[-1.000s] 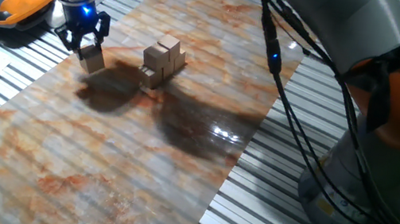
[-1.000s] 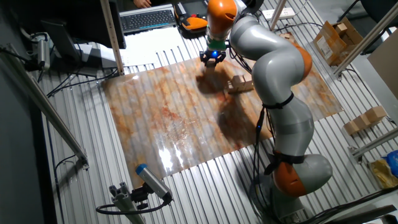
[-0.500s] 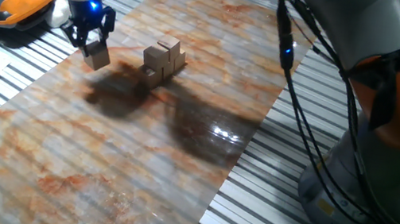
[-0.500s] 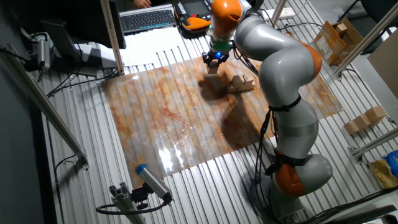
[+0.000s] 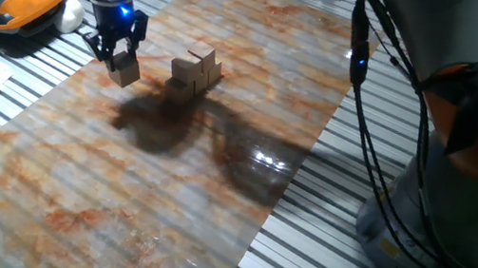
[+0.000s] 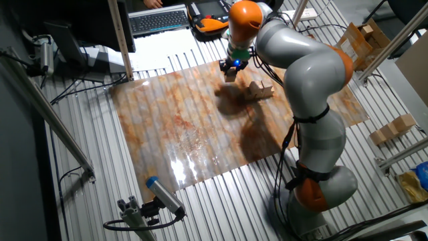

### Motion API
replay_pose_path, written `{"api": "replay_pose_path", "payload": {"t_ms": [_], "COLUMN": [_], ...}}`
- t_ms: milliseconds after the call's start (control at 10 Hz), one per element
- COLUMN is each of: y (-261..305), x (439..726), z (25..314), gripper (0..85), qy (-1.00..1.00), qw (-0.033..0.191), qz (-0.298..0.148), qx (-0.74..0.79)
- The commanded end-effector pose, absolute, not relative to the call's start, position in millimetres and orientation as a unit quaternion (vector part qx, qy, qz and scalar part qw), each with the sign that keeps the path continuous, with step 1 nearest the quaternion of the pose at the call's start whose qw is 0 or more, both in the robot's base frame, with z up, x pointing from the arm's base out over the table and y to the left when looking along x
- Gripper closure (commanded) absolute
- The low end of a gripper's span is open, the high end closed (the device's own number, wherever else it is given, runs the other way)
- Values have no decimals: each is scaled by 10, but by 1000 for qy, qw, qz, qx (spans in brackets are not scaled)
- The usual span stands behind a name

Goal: Stack the blocks into a pyramid shape

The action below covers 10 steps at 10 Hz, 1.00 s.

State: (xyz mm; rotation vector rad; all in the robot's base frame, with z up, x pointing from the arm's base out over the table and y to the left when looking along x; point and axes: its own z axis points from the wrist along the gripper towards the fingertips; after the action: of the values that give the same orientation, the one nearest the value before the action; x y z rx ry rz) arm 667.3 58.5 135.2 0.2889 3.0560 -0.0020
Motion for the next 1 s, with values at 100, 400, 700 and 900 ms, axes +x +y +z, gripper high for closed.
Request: {"api": "replay_pose_path", "payload": {"t_ms": [100, 400, 700, 900], "y": [474, 324, 222, 160], "x": [6617, 6620, 6561, 6500], "z": [1408, 1602, 1705, 1781], "gripper": [850, 850, 850, 850], "qy": [995, 996, 995, 995], "qw": [39, 30, 33, 32], "qz": [6, 16, 13, 11], "qx": [89, 86, 94, 90]}}
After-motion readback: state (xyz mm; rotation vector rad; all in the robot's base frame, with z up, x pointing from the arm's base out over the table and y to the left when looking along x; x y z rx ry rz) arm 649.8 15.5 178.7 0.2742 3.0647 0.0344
